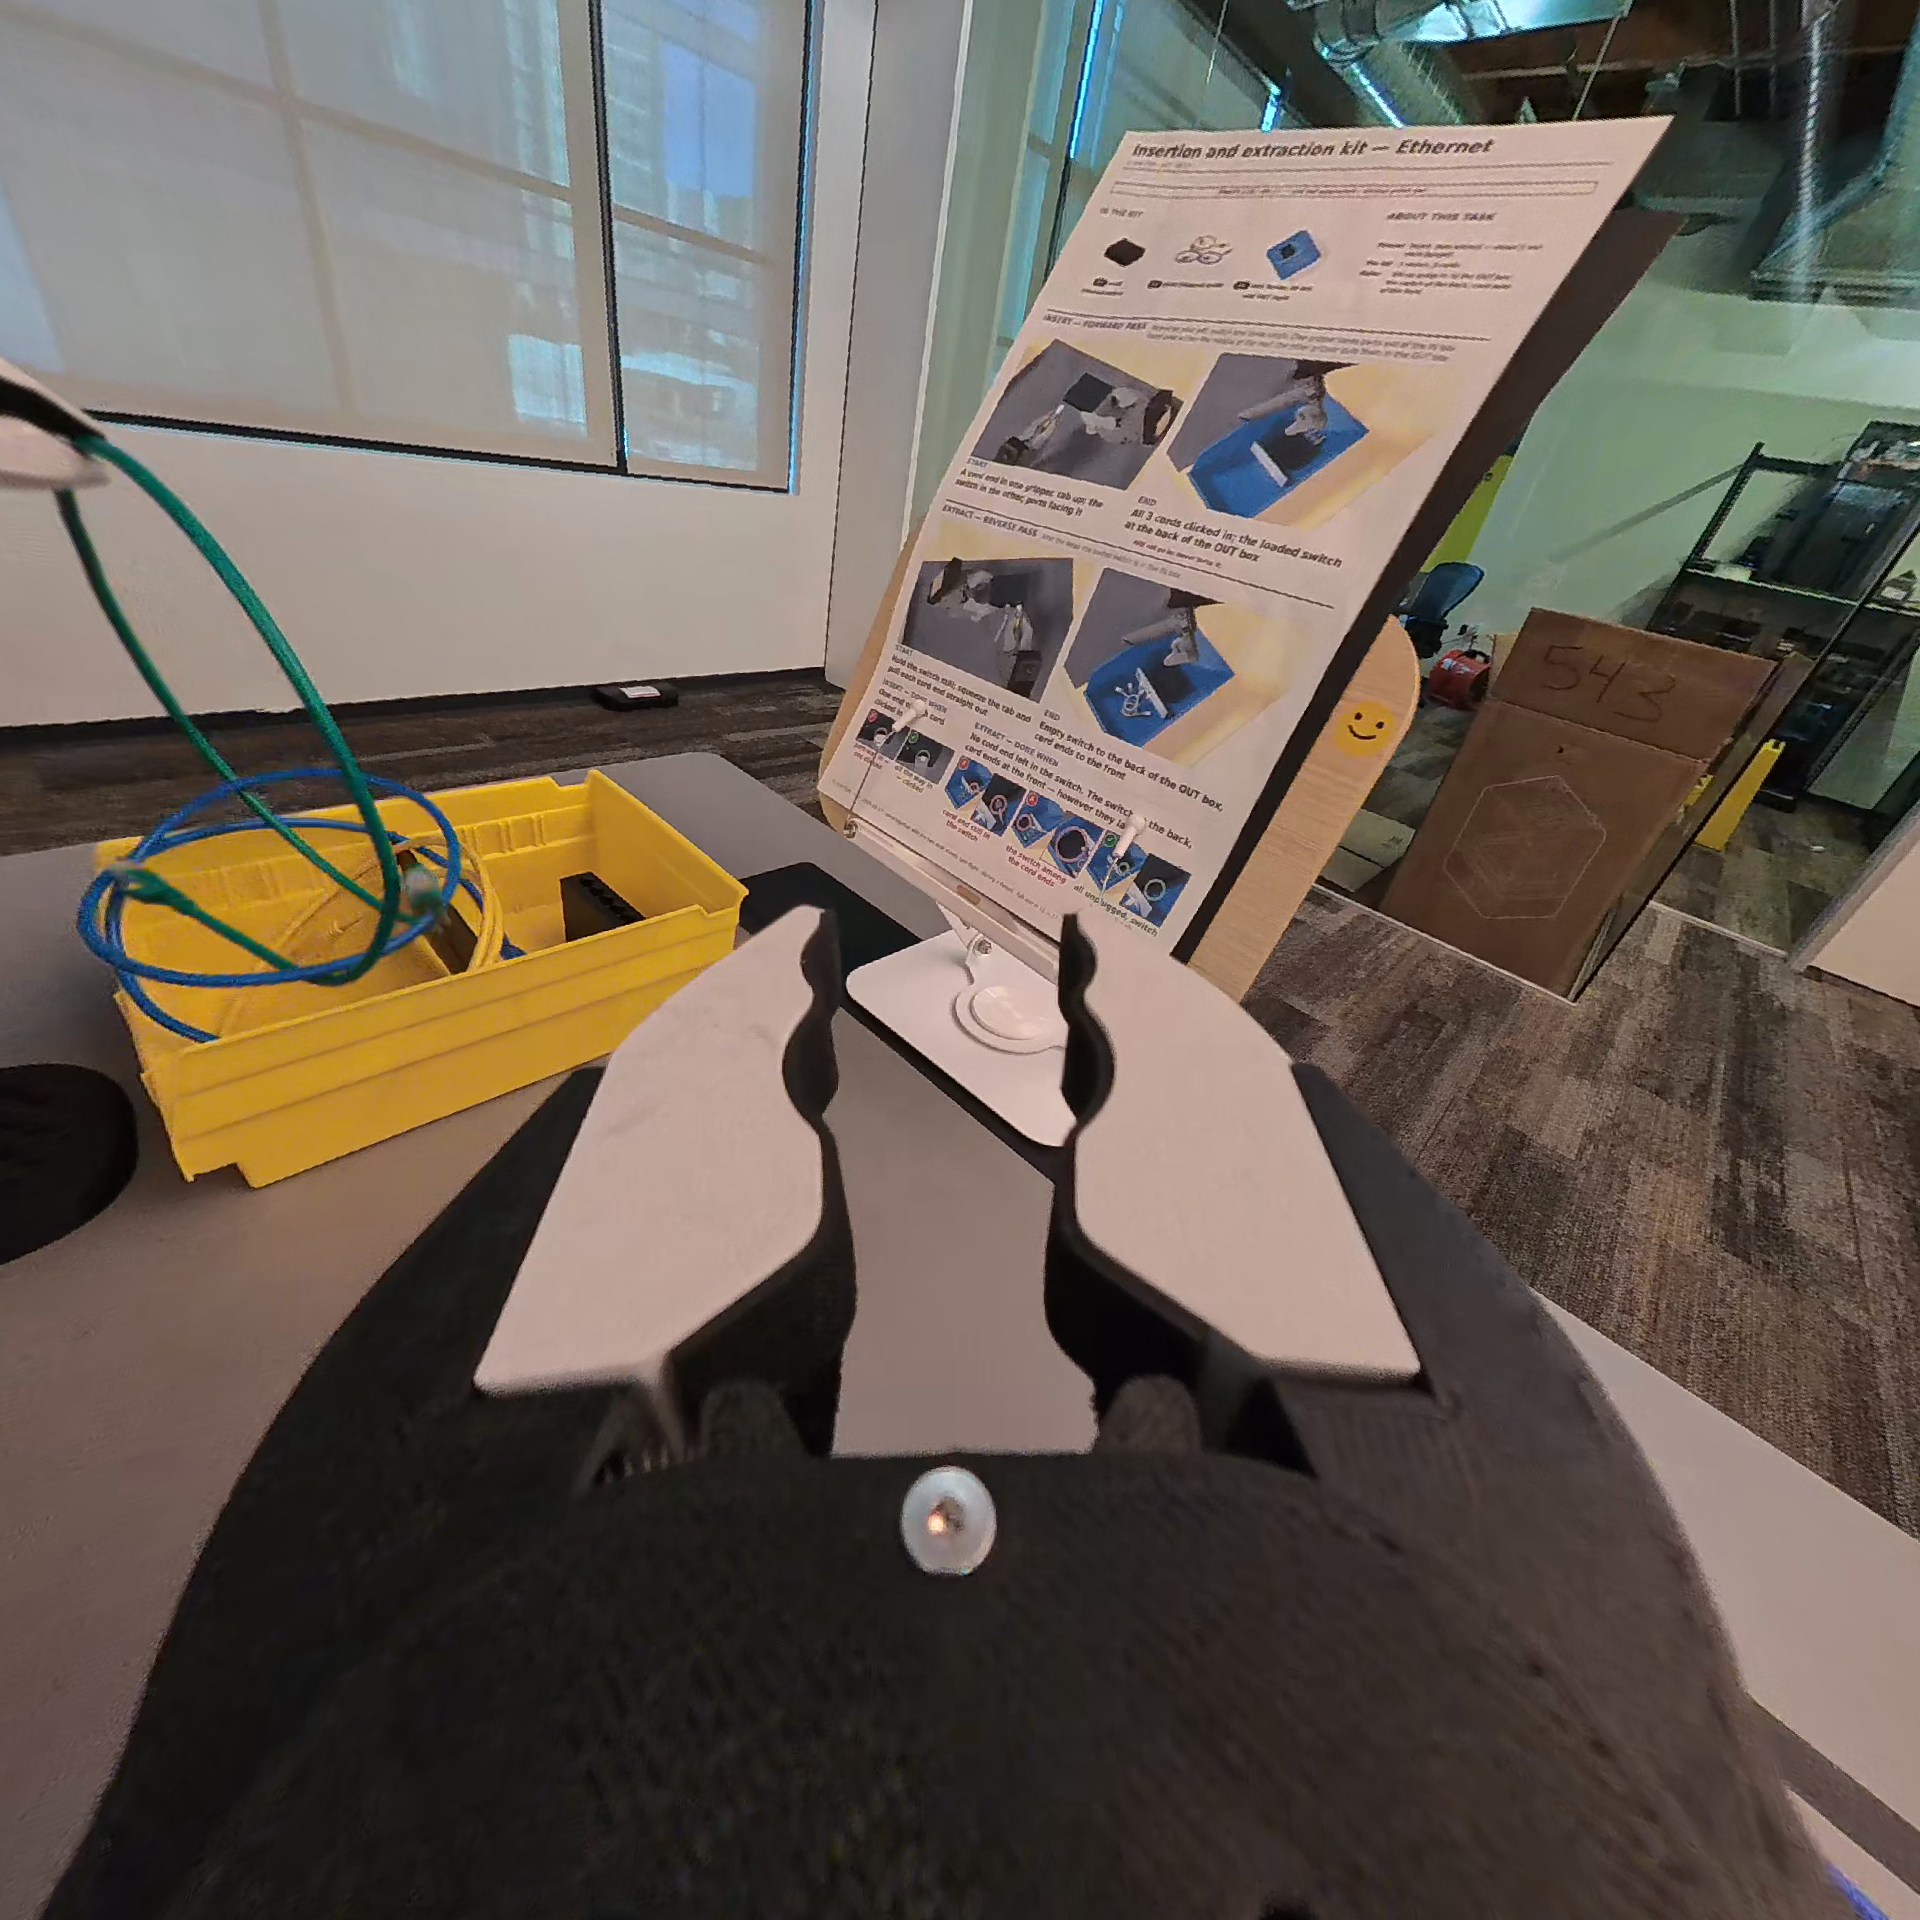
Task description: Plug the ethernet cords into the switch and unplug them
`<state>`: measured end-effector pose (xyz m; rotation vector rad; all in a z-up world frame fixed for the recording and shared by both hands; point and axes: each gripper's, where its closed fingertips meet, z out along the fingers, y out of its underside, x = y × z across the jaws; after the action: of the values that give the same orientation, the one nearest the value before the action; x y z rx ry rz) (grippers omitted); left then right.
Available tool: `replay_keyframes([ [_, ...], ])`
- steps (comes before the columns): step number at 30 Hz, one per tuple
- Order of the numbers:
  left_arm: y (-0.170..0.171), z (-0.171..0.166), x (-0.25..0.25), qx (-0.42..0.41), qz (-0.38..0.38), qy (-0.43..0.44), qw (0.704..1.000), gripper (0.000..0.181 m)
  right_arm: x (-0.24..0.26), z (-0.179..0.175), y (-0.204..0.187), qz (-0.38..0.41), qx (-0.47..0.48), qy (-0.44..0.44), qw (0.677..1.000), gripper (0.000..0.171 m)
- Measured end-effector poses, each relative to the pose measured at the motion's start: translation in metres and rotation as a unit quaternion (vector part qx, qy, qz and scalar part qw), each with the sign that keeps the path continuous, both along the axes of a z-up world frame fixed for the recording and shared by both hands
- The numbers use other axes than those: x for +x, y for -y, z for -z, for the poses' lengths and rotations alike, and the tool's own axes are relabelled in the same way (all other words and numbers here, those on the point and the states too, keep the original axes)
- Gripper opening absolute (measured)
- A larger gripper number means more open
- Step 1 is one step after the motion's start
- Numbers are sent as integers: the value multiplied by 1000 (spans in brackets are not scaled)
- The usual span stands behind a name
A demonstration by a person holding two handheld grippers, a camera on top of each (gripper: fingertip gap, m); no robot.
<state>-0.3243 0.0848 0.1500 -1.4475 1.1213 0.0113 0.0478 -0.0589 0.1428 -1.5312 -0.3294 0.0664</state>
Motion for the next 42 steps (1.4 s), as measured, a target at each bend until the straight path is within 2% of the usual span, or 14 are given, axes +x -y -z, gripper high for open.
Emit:
replay_keyframes([
  [1, 0, -4, -3, -1, -11, 12, 1000, 9, -1, 0, 0, 0, -1, 2, 1000, 41],
  [4, -2, -12, -9, 7, -40, 31, 999, 9, -8, 1, -1, -10, -5, 6, 1000, 41],
  [8, 0, -20, -5, 25, -37, 49, 998, 9, -54, 9, -11, -88, -18, 7, 996, 42],
  [14, 16, -29, 12, 44, 2, 66, 997, 9, -186, 58, -37, -259, -62, 26, 964, 44],
  [17, 19, -28, 17, 51, 4, 55, 997, 9, -252, 80, -30, -335, -54, 35, 940, 41],
  [19, 19, -26, 19, 53, 6, 50, 997, 9, -292, 105, -21, -361, -47, 101, 926, 41],
  [20, 20, -26, 21, 50, 10, 49, 998, 9, -308, 120, -19, -358, -36, 161, 919, 42],
  [23, 21, -25, 21, 47, 17, 51, 997, 9, -333, 153, -36, -277, -12, 316, 907, 40],
  [25, 22, -24, 21, 42, 22, 51, 998, 9, -347, 165, -47, -259, -5, 359, 897, 40],
  [27, 22, -24, 21, 41, 27, 51, 997, 9, -351, 169, -62, -227, 19, 404, 886, 32],
  [31, 24, -25, 18, 37, 38, 57, 997, 9, -345, 176, -85, -154, 71, 542, 823, 20],
  [34, 21, -26, 13, 31, 41, 67, 996, 9, -342, 180, -93, -142, 79, 588, 792, 17],
  [36, 19, -27, 10, 27, 42, 74, 996, 9, -342, 173, -93, -140, 100, 601, 781, 8],
  [42, 5, -25, 5, 8, 34, 93, 995, 9, -344, 139, -84, -138, 132, 597, 779, 7],
])
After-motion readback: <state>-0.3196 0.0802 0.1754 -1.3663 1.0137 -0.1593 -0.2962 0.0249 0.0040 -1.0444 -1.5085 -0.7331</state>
